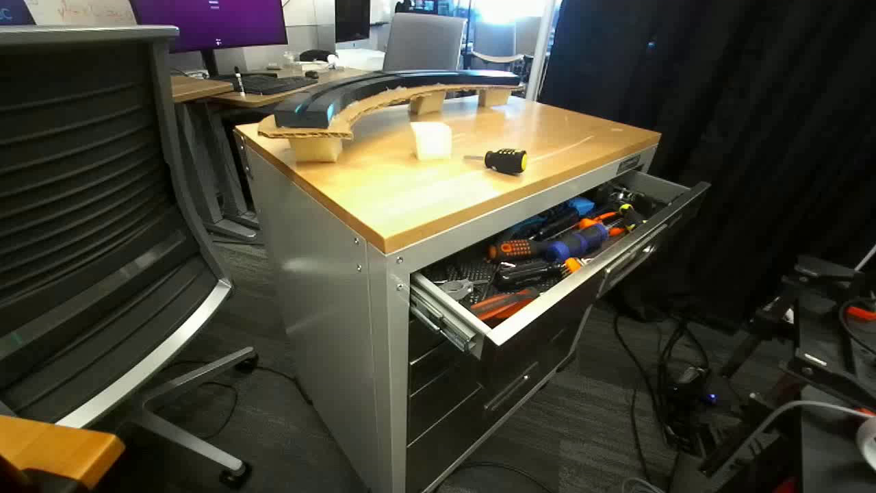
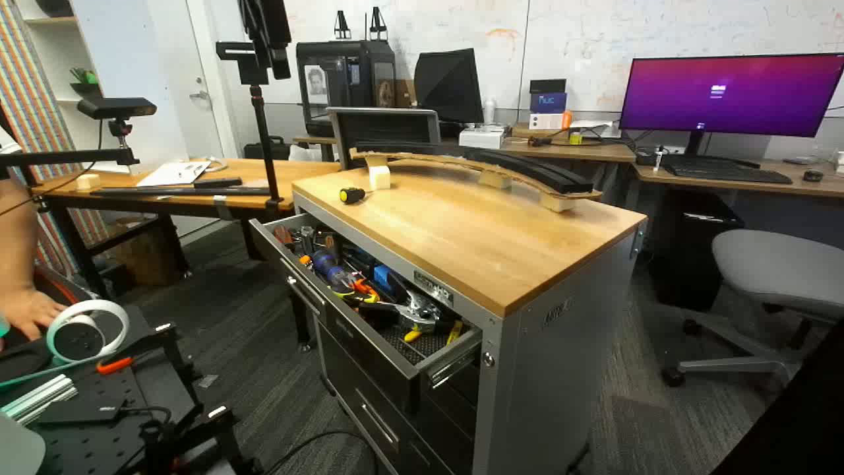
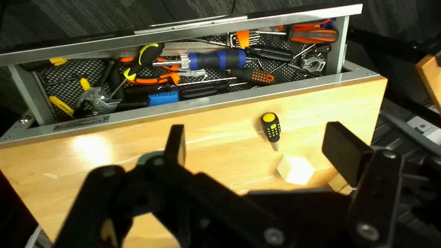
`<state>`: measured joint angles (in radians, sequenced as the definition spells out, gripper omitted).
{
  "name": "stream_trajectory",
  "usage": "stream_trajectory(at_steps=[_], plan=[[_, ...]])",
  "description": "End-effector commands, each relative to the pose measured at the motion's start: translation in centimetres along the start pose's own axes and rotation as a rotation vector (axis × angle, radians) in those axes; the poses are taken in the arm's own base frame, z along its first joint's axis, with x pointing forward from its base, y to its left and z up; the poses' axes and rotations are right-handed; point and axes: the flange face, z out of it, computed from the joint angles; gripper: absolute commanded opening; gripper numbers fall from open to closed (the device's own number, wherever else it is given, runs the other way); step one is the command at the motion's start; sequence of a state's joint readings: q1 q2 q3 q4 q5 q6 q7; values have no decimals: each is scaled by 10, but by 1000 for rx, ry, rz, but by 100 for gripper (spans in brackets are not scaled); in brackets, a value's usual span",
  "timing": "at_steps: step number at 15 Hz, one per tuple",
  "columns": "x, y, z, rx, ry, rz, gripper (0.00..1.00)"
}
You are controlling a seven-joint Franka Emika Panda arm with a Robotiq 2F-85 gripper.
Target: Put the screwdriver in the drawer then close it
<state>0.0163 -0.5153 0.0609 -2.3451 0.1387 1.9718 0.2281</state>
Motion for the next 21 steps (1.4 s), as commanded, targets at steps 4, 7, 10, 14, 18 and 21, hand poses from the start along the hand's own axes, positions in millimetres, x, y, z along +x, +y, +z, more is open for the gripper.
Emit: stream_trajectory(at_steps=[4,7,10,14,18,21], plan=[[1,-2,-11,6,22,-3,100],[1,-2,-12,6,24,-3,100],[1,-2,-12,6,24,-3,100],[1,-2,-12,6,24,-3,100],[11,-18,13,-39,-6,-20,100],[26,-47,76,-53,-77,-54,100]])
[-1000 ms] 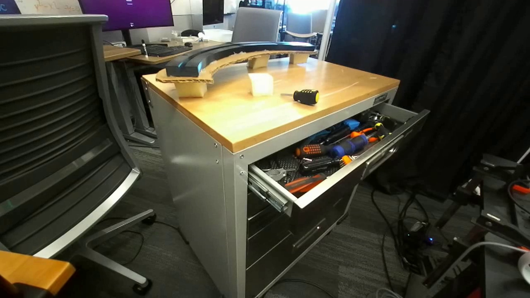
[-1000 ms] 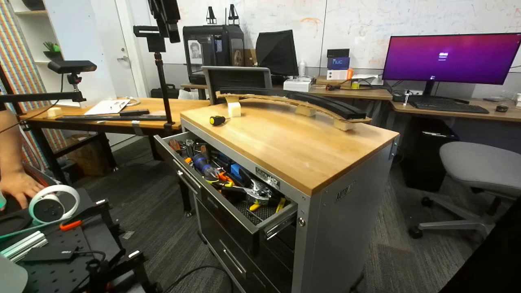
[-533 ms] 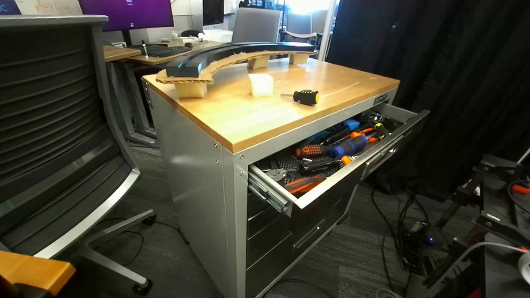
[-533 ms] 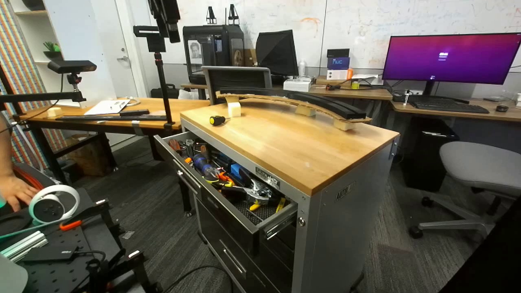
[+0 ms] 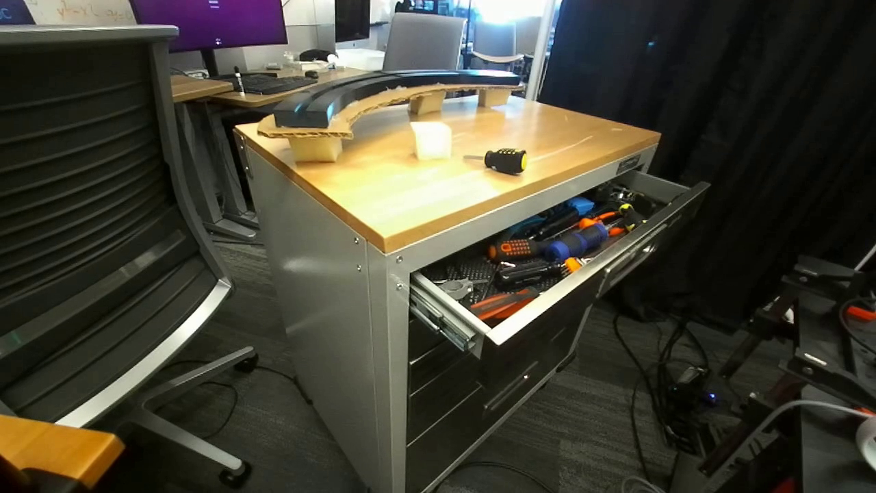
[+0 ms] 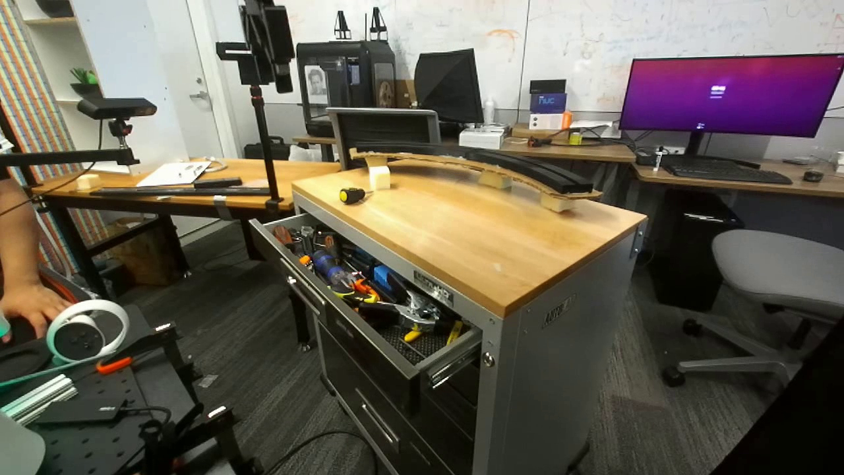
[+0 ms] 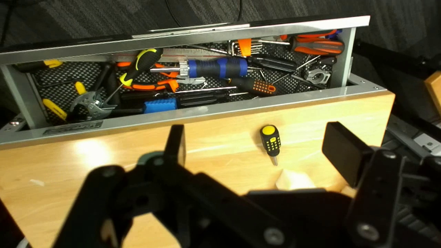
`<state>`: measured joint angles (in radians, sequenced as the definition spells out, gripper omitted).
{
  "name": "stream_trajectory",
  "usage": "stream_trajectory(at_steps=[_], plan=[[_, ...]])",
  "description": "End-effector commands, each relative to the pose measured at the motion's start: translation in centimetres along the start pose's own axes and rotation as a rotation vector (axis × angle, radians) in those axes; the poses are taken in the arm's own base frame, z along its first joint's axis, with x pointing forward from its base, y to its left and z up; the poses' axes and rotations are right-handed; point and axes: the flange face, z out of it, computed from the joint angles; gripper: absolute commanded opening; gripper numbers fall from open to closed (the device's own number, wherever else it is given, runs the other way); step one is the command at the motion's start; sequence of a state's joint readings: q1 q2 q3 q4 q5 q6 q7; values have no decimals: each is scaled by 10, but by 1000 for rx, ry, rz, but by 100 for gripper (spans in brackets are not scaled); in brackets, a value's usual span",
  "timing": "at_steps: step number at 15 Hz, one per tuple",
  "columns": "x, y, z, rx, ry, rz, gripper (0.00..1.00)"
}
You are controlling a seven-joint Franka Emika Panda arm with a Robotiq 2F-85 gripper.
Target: Put the screwdriver in the drawer then close it
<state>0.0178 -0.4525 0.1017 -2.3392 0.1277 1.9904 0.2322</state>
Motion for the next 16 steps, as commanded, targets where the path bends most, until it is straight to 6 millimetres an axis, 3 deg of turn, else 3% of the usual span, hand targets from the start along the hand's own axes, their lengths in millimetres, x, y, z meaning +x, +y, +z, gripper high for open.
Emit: stream_trajectory(at_steps=[1,4,8,16], plan=[[31,-42,71,-24,-53,-36,100],[53,-71,132,-42,-67,-79,100],[85,-91,190,-88,-31,-105,100],[128,-110,255,-192,89,-133,97]])
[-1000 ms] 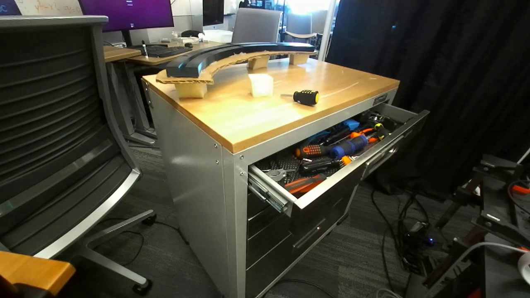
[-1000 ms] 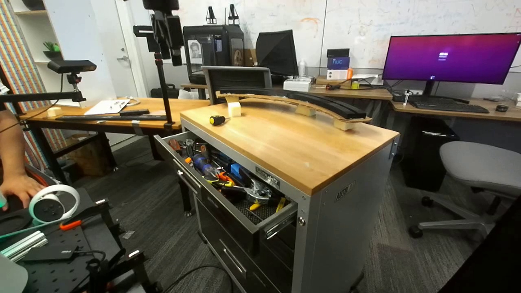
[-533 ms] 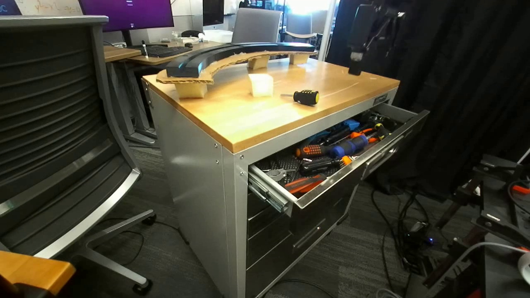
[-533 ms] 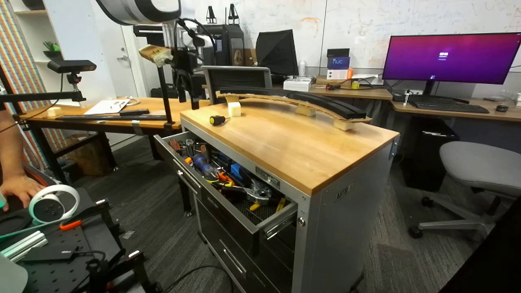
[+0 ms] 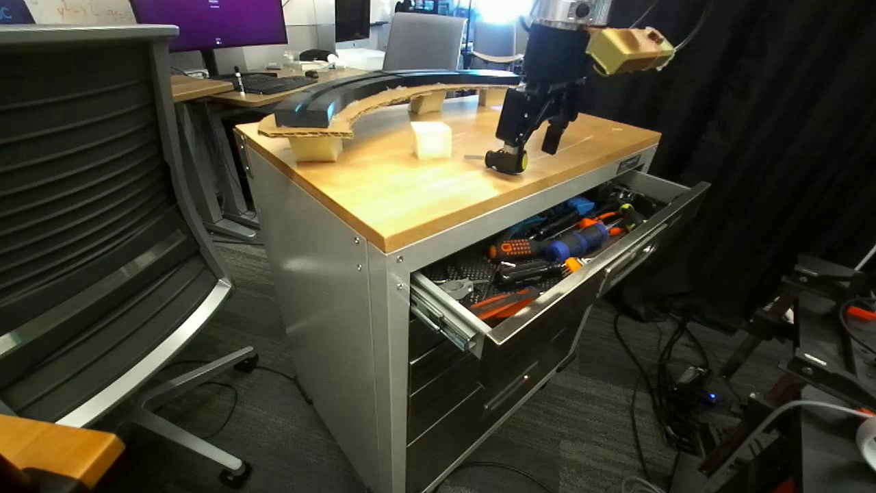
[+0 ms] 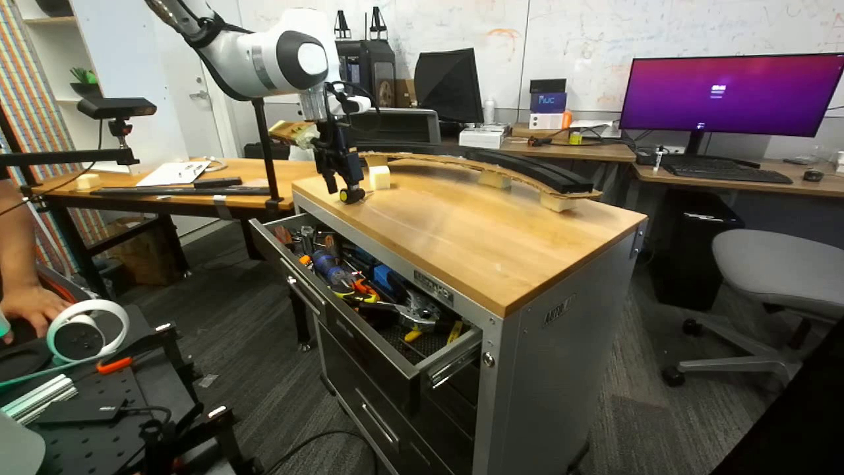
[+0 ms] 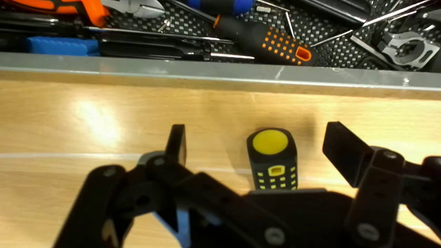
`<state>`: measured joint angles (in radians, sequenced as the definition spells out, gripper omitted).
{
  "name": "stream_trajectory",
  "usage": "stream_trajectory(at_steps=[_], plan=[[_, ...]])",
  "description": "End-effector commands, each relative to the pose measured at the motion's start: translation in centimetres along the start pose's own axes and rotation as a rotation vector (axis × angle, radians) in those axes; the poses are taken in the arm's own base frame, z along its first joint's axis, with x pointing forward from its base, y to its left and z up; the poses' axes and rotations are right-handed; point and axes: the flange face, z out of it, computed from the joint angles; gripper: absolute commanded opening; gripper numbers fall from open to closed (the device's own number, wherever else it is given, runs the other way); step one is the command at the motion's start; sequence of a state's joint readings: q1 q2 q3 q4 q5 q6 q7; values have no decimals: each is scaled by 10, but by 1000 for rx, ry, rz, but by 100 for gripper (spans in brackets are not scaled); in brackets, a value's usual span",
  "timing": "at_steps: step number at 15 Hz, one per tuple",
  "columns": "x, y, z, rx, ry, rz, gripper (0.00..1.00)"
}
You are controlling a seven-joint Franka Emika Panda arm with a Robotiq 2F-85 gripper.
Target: Put the screwdriver in the drawer then close it
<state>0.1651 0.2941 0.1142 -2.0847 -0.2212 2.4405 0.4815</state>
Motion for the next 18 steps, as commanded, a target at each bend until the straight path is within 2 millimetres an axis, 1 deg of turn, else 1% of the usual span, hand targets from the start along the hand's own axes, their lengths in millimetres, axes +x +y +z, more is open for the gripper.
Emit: stream_trajectory(at_steps=[1,3,5,6,8,10,11,14,18], plan=[[23,-12,12,-34,81,4,73],[27,-15,14,-52,109,6,71],[30,-15,10,-53,118,16,56],[29,-15,8,-46,99,17,46],[21,-13,8,-21,23,-8,31],[8,-10,6,33,-63,-45,16],[-2,-9,3,58,-91,-59,13],[-23,-8,-3,74,-146,-120,13],[-47,-23,3,94,-197,-208,13]])
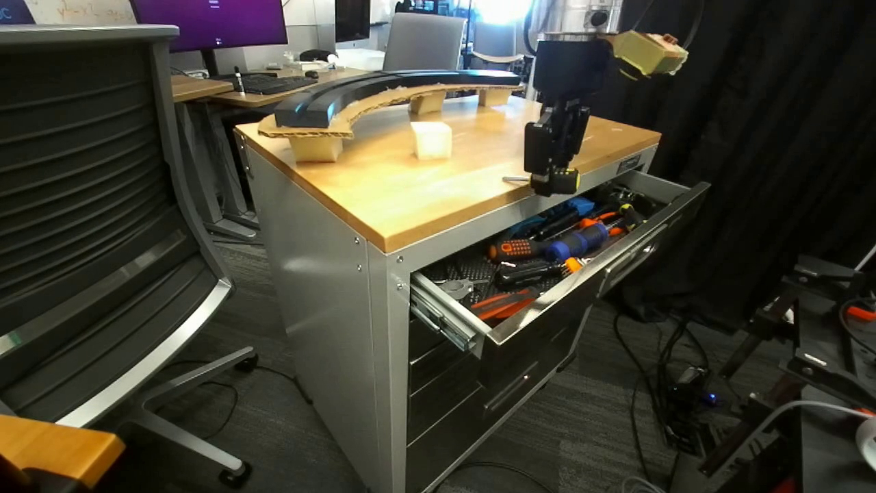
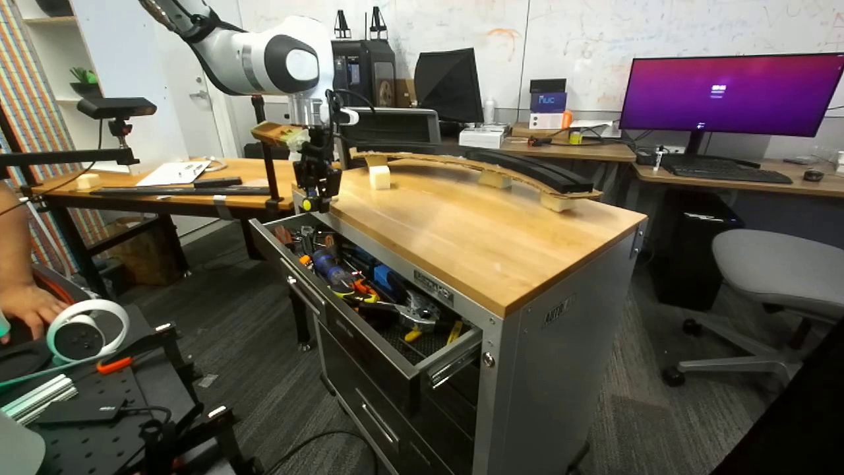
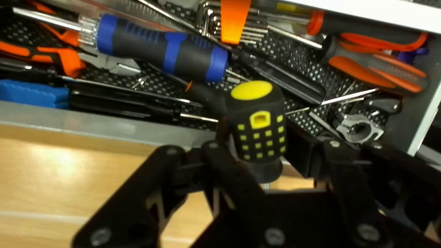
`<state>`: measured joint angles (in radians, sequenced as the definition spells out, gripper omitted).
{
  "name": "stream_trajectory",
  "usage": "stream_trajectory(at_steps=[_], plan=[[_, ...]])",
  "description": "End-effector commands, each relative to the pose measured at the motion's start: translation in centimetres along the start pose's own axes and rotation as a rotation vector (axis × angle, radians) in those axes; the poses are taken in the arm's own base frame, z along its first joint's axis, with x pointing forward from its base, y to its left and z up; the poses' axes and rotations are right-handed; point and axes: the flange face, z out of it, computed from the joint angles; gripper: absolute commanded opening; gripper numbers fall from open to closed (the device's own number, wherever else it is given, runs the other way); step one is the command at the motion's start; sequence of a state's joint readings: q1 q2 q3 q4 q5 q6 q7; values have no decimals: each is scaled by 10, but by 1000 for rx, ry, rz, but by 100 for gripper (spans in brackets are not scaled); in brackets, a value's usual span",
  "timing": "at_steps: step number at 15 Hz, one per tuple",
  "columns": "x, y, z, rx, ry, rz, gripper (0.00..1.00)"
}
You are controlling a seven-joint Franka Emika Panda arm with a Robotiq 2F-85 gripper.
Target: Put the screwdriver in the drawer then close it
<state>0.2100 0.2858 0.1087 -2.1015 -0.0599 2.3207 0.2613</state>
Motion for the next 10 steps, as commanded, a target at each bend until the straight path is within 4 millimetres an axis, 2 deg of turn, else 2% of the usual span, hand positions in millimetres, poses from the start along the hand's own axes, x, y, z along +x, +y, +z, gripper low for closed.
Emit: stream_trajectory(at_steps=[1,6,10], plan=[[-26,-16,2,44,-51,-92,13],[-39,-41,17,88,-94,-193,13],[-33,-54,19,76,-50,-202,13]])
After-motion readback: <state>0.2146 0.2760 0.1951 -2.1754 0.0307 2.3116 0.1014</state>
